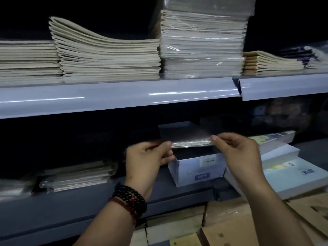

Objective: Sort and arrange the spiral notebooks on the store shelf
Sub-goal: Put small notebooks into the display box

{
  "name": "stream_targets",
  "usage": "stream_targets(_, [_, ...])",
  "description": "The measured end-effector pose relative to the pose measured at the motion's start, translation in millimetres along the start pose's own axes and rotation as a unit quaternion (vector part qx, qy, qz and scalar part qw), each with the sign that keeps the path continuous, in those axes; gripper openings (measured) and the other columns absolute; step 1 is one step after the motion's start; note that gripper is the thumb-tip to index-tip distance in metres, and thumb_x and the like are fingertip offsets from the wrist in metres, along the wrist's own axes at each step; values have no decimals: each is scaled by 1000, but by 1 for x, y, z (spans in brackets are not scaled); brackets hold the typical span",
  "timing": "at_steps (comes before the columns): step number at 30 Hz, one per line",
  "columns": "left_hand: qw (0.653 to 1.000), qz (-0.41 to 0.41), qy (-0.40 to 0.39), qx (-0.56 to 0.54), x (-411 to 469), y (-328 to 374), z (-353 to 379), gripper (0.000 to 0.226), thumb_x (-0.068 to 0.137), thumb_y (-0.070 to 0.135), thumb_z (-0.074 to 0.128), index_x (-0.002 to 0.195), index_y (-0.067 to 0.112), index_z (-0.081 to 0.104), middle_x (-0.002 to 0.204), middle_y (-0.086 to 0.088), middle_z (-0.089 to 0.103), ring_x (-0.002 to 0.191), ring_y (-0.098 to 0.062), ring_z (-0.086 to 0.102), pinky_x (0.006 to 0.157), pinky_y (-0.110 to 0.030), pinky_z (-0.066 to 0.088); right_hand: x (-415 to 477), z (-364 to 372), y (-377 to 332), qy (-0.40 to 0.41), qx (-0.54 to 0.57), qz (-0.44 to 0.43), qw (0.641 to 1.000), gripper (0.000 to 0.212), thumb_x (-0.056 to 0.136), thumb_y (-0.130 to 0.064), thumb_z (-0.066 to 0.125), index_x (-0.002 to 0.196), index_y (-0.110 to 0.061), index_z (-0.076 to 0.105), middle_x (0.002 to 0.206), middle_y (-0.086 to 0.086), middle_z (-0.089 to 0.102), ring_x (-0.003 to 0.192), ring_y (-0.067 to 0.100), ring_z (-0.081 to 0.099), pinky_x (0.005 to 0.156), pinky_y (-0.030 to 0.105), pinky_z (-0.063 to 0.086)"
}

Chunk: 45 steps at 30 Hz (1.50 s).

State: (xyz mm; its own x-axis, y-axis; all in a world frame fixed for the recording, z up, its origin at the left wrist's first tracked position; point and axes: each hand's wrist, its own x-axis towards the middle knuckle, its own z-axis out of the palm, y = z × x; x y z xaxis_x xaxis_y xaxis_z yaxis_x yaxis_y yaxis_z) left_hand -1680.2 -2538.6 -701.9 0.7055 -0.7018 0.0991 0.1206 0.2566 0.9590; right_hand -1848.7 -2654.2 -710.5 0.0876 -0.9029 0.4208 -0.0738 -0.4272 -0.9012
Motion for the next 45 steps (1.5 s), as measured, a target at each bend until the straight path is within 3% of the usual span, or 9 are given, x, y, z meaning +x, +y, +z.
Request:
stream_targets(7, [934, 59, -20, 352, 27, -24, 32, 26, 86, 30, 76, 71, 10, 77, 69, -5, 75, 67, -16, 70, 53, -18, 48, 30, -17, 38, -1, -172, -6, 985, 22, 92, -33, 69, 102, -15, 77, 91, -8, 70, 95, 11, 63, 79, 23, 41])
stream_targets(13, [721, 216, -108, 650, 29, -19, 29, 59, 101, 52, 43, 58, 12, 52, 50, 4, 49, 50, -12, 50, 47, -31, 30, 32, -16, 43, -68, -283, -41, 956, 27, 94, -43, 63, 81, -21, 74, 77, -5, 70, 78, 17, 65, 71, 38, 55])
stream_targets(18, [740, 222, -142, 619, 27, -14, 18, 61, 99, 61, 39, 64, 13, 55, 50, 4, 51, 49, -9, 49, 51, -31, 38, 25, -3, 42, -65, -325, -69, 941, 47, 95, -46, 57, 59, -16, 64, 75, -5, 61, 70, 20, 60, 66, 37, 52])
stream_targets(23, [774, 98, -5, 625, 40, -2, -16, 42, 103, 37, 48, 63, 28, 43, 88, -12, 69, 90, -30, 66, 79, -33, 50, 16, 8, 31, 46, -273, -105, 955, 31, 95, -26, 56, 66, -16, 62, 75, -1, 57, 78, 27, 56, 62, 36, 46])
stream_targets(26, [757, 34, -41, 652, 64, -2, -44, 21, 107, 32, 42, 122, 28, 56, 141, -12, 53, 129, -26, 50, 106, -29, 39, 8, 26, 12, 54, -188, -127, 972, 35, 91, -16, 60, 61, -25, 46, 67, -4, 47, 74, 26, 51, 61, 33, 30])
stream_targets(29, [766, 52, -61, 638, 88, -10, -63, 57, 106, 34, 45, 158, 18, 26, 162, -7, 28, 146, -25, 31, 118, -29, 25, -5, 50, 2, 18, -149, -159, 976, 31, 89, -13, 63, 65, -26, 50, 69, -6, 45, 74, 23, 51, 65, 29, 31])
stream_targets(37, [716, 145, -51, 681, 99, -17, -74, 30, 106, 22, 43, 129, 25, 63, 130, -7, 56, 113, -25, 57, 90, -32, 50, -37, 90, -6, -116, -58, -200, 971, 13, 96, -16, 59, 86, -22, 65, 81, -8, 59, 72, 10, 63, 62, 25, 51])
stream_targets(41, [701, 168, -15, 693, 75, -14, -72, 35, 106, 25, 44, 137, 19, 59, 133, -10, 58, 114, -27, 58, 88, -30, 49, -52, 105, -5, -215, 29, -17, 976, 18, 100, -18, 54, 85, -19, 65, 73, 3, 70, 62, 15, 72, 62, 39, 61])
stream_targets(45, [704, 288, 57, 647, 48, -20, -87, 15, 83, 14, 78, 73, 5, 71, 66, -10, 67, 59, -28, 66, 52, -28, 47, -61, 118, -10, -225, 190, 229, 928, 37, 104, -45, 43, 91, -14, 60, 86, 17, 73, 69, 33, 75, 77, 53, 61])
